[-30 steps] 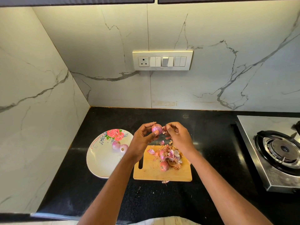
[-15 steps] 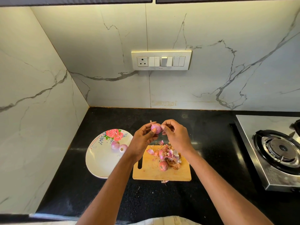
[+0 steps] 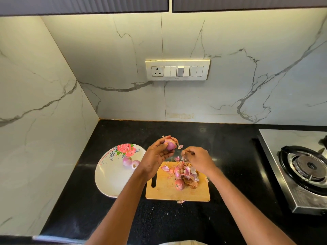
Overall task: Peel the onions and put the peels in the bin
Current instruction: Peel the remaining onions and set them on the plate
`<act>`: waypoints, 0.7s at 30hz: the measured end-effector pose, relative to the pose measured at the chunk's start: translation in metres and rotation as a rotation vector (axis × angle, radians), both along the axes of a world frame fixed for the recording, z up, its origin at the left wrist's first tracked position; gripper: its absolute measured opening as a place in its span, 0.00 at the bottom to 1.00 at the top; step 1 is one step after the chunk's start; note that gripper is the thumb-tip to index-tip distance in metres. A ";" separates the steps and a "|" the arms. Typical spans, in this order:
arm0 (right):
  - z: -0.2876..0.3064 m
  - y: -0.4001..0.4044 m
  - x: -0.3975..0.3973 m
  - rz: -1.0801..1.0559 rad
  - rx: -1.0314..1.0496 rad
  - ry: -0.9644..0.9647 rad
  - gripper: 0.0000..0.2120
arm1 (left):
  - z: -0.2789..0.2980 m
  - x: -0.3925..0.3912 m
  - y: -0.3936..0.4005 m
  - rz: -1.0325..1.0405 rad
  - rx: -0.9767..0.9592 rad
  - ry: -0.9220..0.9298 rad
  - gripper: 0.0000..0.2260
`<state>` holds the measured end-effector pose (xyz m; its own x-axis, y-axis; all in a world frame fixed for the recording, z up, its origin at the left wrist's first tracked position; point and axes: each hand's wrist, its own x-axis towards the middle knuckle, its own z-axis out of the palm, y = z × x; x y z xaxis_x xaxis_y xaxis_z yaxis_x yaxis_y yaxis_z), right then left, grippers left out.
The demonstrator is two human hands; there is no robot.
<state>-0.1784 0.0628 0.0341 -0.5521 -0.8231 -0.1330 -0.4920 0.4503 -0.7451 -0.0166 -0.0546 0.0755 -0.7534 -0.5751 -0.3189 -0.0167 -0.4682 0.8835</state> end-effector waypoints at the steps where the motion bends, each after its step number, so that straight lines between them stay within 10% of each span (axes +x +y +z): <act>1: -0.001 0.000 0.001 0.033 0.049 0.033 0.09 | 0.001 -0.001 0.000 -0.006 -0.032 -0.012 0.13; 11: 0.016 -0.008 0.000 -0.001 -0.073 0.008 0.06 | -0.013 -0.007 -0.002 -0.005 -0.352 -0.175 0.18; 21: 0.029 -0.013 0.009 -0.068 -0.439 -0.603 0.10 | -0.008 0.000 -0.003 -0.073 -0.308 -0.078 0.19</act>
<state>-0.1696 0.0499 0.0634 -0.5388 -0.8370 -0.0957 0.0765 0.0645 -0.9950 -0.0165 -0.0580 0.0675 -0.7763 -0.5988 -0.1967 -0.1133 -0.1745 0.9781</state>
